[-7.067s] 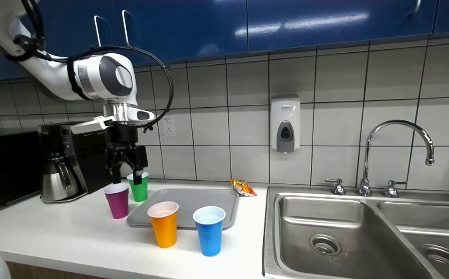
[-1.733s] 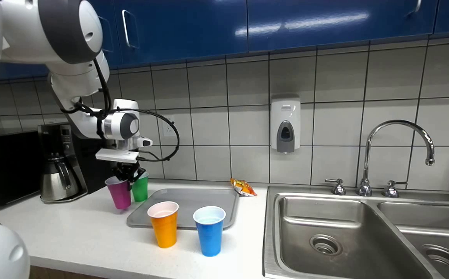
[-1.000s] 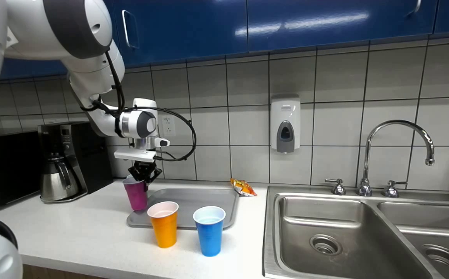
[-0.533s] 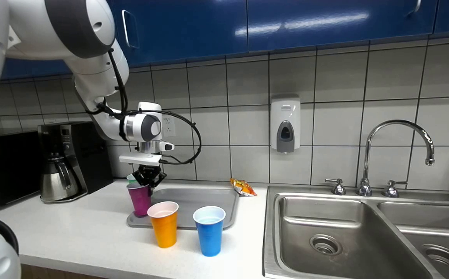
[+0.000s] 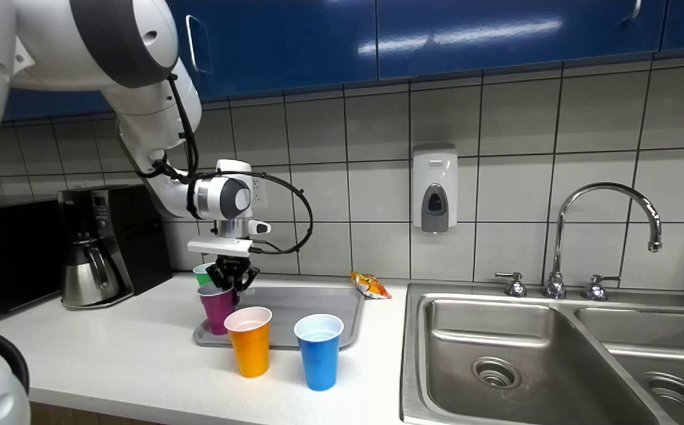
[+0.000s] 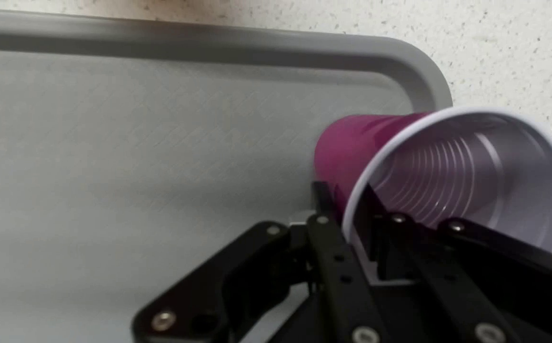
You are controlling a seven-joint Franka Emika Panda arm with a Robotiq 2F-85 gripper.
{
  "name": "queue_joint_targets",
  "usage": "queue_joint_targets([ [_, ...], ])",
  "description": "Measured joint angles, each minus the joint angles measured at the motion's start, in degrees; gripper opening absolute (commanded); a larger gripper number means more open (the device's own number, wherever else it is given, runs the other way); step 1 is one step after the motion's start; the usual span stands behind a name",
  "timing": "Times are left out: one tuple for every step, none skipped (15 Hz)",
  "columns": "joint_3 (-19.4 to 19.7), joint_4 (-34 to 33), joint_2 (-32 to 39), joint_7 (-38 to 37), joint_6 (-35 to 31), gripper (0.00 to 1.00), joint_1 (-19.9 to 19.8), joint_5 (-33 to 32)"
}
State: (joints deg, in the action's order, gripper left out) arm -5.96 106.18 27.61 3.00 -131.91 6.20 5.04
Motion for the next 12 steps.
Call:
queue_joint_targets([
  [0.0,0.0,0.0,0.0,0.2,0.56,0.0,-0.2],
  [0.0,0.0,-0.1,0.0,0.4,0.65,0.0,-0.5],
  [0.0,0.0,-0.3,0.0,0.6,0.71,0.0,-0.7],
  [0.1,0.0,-0.6,0.0,1.0,0.8,0.0,-1.0],
  [0.1,-0.1,-0.9,-0.1,1.3,0.86,0.0,-1.4],
  [0.2,-0.1,-1.4,-0.1,1.6,0.95,0.0,-1.7],
  [0.3,-0.1,-2.1,-0.1,2.1,0.99,0.0,-1.9],
  [0.4,-0.1,-2.7,-0.1,2.3,1.0,0.0,-2.1],
  [0.5,-0.1,-3.5,-0.1,2.5,1.0,0.0,-2.1],
  [0.5,-0.1,-4.1,-0.1,2.5,1.0,0.0,-2.1],
  [0.5,-0.1,-4.6,-0.1,2.6,1.0,0.0,-2.1],
  [0.5,-0.2,-5.0,-0.1,2.6,1.0,0.0,-2.1],
])
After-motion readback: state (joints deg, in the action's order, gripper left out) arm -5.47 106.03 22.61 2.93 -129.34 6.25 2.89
